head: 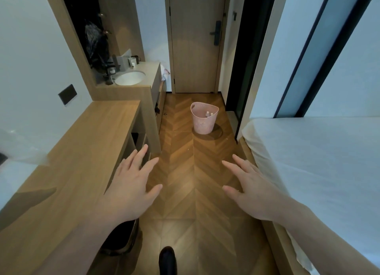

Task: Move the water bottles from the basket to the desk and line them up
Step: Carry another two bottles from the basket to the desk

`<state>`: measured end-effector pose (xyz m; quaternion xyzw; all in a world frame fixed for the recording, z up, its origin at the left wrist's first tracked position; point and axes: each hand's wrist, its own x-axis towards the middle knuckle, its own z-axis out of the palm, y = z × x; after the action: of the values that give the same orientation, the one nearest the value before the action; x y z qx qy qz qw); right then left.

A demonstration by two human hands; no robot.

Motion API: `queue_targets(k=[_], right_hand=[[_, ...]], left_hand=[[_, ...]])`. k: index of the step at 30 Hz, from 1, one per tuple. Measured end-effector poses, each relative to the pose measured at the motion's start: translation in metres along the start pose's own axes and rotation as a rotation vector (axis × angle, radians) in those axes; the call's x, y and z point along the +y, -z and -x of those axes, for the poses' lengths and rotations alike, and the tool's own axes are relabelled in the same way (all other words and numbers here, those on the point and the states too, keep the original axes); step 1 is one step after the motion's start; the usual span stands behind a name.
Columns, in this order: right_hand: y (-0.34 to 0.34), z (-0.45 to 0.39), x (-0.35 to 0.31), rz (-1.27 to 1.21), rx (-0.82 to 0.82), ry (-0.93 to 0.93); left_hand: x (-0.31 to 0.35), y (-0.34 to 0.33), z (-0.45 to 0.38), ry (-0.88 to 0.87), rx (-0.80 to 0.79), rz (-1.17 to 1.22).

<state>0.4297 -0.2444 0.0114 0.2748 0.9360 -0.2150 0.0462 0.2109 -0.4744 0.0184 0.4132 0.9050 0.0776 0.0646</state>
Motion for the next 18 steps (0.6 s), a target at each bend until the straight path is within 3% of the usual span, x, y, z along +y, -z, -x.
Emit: queue_targets(k=[18], right_hand=[[0.054,-0.248,0.026,-0.065,0.091,-0.201]], left_hand=[[-0.027,0.013,-0.322,-0.208,-0.034,-0.076]])
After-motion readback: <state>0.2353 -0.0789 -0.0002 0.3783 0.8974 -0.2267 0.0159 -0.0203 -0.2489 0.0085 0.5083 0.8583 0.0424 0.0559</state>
